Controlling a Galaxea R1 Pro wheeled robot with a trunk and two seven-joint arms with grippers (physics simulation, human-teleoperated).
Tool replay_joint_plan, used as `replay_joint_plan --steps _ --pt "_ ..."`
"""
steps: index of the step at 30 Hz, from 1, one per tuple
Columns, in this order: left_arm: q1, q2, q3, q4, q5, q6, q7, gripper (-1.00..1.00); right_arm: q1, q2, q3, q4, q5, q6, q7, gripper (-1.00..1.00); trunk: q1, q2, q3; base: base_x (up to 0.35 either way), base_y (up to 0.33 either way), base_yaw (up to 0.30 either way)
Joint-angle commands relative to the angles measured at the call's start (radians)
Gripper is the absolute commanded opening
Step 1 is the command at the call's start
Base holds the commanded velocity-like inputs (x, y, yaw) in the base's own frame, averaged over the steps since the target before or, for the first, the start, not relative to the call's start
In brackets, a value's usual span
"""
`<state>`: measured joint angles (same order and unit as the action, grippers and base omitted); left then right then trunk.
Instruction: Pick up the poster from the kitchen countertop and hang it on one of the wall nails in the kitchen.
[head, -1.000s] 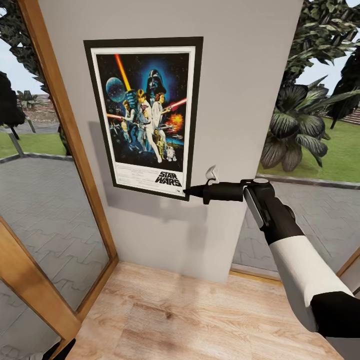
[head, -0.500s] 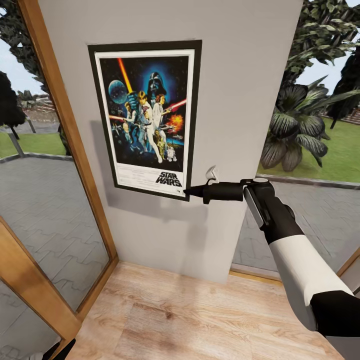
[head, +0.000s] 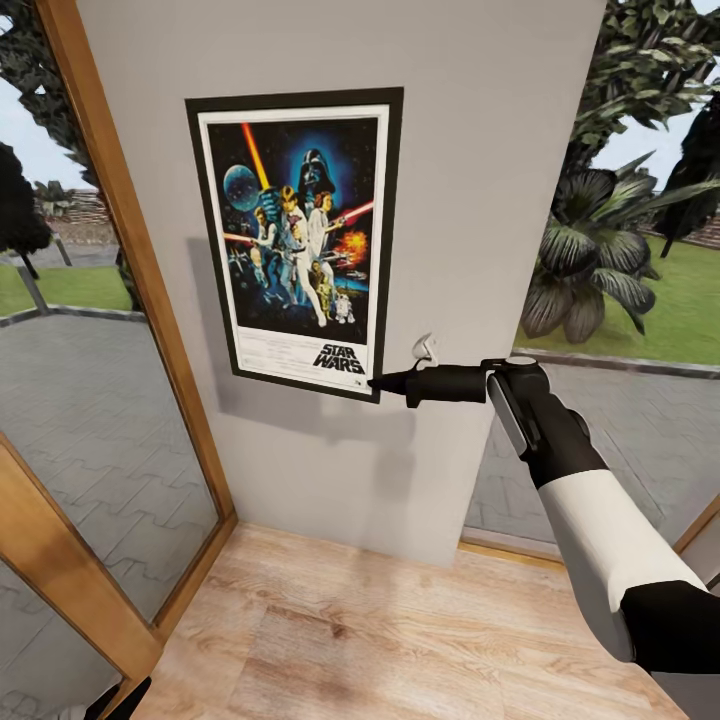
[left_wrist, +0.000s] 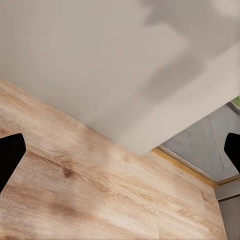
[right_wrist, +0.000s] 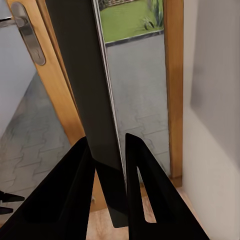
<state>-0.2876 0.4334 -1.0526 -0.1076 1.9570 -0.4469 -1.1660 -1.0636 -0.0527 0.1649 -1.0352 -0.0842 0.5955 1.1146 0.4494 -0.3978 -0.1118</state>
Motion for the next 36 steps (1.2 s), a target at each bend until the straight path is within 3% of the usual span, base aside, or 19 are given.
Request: replay_joint_plan --steps 1,36 --pt "-0.001 0.001 -0.009 -0.001 0.009 -0.004 -0.001 1.0 -0.001 -0.001 0.002 0.0 -0.011 0.011 -0.001 -1.0 0.001 -0.002 -0.002 0.0 0.0 0.0" --pt "-0.001 0.002 -0.007 -0.001 0.01 -0.004 -0.001 1.0 -0.001 0.0 0.0 0.005 -0.011 0.01 -0.007 -1.0 0.001 -0.002 -0.002 0.078 0.0 0.0"
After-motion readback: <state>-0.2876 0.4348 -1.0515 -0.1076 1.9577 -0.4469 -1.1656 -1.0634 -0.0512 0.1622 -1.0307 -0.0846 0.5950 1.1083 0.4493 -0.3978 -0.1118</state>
